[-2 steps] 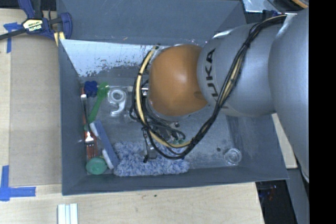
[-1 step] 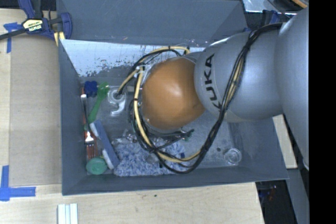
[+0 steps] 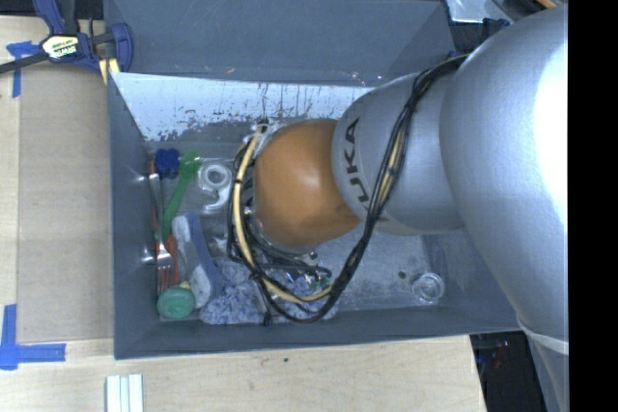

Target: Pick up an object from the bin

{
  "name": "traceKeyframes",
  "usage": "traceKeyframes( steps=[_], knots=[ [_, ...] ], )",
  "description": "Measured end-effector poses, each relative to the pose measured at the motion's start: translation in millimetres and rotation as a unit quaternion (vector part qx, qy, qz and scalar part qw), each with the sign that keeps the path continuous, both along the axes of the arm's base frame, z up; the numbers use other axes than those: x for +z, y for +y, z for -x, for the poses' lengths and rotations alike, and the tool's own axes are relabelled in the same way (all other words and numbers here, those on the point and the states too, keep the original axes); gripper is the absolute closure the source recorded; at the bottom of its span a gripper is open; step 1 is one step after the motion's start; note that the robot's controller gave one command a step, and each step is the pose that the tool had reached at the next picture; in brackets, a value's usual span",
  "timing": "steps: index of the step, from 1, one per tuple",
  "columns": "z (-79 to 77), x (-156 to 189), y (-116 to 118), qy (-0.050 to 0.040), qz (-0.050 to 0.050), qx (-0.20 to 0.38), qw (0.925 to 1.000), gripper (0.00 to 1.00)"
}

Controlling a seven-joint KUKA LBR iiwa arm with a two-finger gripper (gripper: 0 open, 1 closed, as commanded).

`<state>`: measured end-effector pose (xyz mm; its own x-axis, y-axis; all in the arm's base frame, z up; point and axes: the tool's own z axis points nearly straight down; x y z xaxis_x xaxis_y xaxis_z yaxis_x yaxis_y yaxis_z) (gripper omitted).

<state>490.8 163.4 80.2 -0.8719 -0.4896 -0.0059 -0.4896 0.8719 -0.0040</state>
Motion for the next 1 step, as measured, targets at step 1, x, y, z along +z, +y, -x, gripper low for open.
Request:
traceKeyframes(
  steps=[1],
  knots=[
    [-1.1,-4.4,-6.8,-0.0051,-0.002,0.239,0.9709,1.00]
  ],
)
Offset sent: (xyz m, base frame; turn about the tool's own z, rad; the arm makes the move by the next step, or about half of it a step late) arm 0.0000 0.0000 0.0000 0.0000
